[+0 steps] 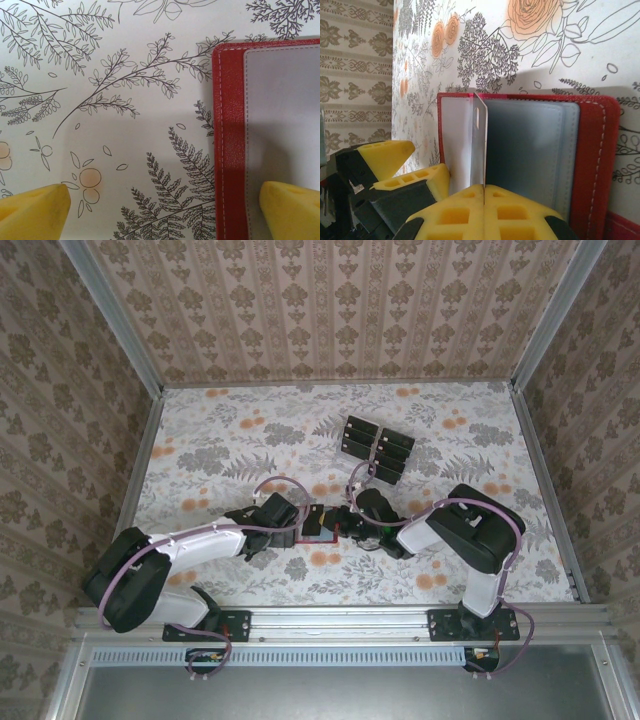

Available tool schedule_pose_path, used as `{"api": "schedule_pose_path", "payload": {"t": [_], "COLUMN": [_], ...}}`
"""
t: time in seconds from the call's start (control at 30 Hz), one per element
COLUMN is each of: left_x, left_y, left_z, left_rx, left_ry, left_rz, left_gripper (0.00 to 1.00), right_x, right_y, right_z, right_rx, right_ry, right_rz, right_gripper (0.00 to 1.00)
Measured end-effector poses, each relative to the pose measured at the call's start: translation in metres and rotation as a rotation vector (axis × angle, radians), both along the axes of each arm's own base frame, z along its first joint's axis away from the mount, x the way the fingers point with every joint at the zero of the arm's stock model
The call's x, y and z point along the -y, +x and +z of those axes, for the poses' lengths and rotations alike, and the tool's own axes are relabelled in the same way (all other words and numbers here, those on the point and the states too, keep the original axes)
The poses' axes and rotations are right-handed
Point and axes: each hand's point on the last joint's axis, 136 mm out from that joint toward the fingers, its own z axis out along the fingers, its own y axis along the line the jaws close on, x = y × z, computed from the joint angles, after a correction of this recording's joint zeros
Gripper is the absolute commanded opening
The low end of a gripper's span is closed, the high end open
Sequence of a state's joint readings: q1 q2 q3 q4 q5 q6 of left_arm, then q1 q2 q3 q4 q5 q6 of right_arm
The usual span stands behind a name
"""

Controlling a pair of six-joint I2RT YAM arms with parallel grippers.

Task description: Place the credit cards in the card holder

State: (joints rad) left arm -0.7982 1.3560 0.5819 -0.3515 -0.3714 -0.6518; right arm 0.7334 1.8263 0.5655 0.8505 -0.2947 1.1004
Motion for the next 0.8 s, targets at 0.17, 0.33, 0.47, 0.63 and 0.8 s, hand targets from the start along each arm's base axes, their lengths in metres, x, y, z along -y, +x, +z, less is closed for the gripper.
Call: {"api": "schedule_pose_path", "payload": {"t": [0.17,0.33,0.47,0.63,0.8], "left_x": [-0.0001,0.0002,0.0004,0.0008,0.0008], "left_y": [-0.0001,0.0002,0.0004,0.0007,0.0007], "left_z": [-0.0007,-0.0008,-0.0008,-0.0014,-0.0015], "left_rx": [0.001,0.004,0.004,0.004,0.004], "left_ry": [-0.003,-0.005,-0.006,-0.006,-0.007], "left_rz": [0.003,0.003,0.003,0.003,0.005], "left_gripper": [1.0,1.0,1.0,1.0,1.0], "right_x": [0.0018,-0.0004,-0.0011,-0.004,-0.0076], "right_y": [0.0032,0.0053,0.0054,0.0041,0.0013], "right_z": [-0.0025,-0.0069,-0.0075,-0.0061,-0.005], "right_rx": [0.001,-0.004,-0.005,-0.003,-0.002], "right_ry": [-0.002,-0.005,-0.004,-0.001,0.002], "right_rz": [-0.009,-0.009,-0.006,0.002,0.014], "right_gripper": [0.0,0.0,0.0,0.0,0.0]}}
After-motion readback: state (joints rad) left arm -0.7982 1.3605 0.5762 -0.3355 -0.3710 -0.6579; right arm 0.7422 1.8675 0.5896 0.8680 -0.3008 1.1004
